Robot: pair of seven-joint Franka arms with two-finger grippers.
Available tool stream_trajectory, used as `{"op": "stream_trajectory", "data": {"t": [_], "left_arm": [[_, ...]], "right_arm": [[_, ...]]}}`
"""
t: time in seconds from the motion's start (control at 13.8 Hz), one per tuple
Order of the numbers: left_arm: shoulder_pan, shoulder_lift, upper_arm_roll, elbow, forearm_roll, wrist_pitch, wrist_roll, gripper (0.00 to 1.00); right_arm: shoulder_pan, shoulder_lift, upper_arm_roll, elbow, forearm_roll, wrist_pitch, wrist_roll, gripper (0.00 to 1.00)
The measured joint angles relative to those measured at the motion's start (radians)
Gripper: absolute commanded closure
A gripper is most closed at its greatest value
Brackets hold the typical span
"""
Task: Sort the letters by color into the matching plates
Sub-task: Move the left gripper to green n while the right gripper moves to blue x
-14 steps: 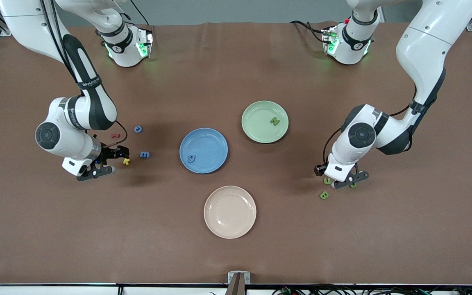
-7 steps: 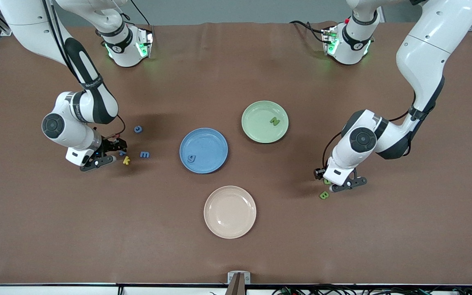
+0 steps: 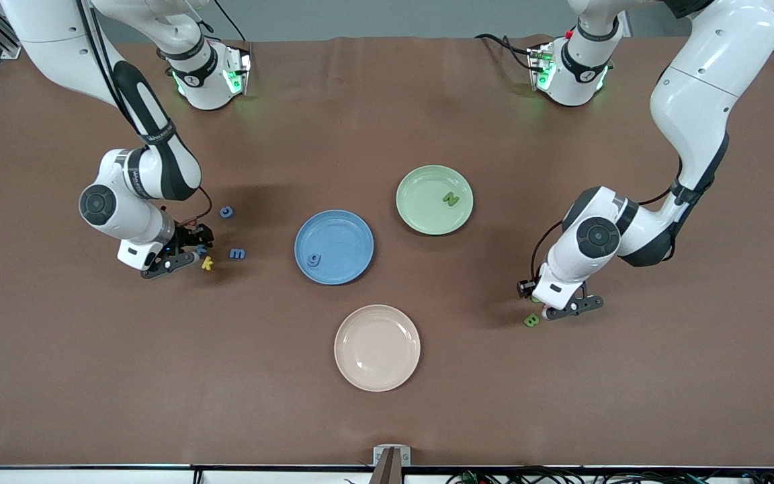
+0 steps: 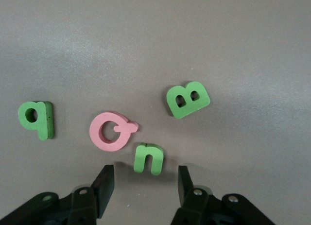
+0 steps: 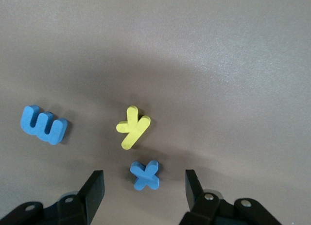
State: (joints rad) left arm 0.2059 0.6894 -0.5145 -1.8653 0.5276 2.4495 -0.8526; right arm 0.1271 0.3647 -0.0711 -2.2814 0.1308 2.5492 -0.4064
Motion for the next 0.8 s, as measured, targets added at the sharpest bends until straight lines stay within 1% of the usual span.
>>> {"op": "stream_trajectory", "data": {"t": [0.36,0.65,0.8], "left_arm": [[-0.001,0.007,0.0,0.007,0.0,0.0,0.0,0.4],[-0.001,0.019,0.0,0.02,0.0,0.0,0.0,0.44],[-0.001,0.026,0.0,0.033,0.0,0.0,0.0,0.47]], "right_arm": [[0.004,0.0,0.001,-0.011,0.0,0.009,-0.002,0.3],[0.011,0.008,0.002,-0.018,0.0,0.011,-0.002,0.31],[0.011,0.014,0.002,-0.019,0.0,0.015,-0.002,0.31]]}}
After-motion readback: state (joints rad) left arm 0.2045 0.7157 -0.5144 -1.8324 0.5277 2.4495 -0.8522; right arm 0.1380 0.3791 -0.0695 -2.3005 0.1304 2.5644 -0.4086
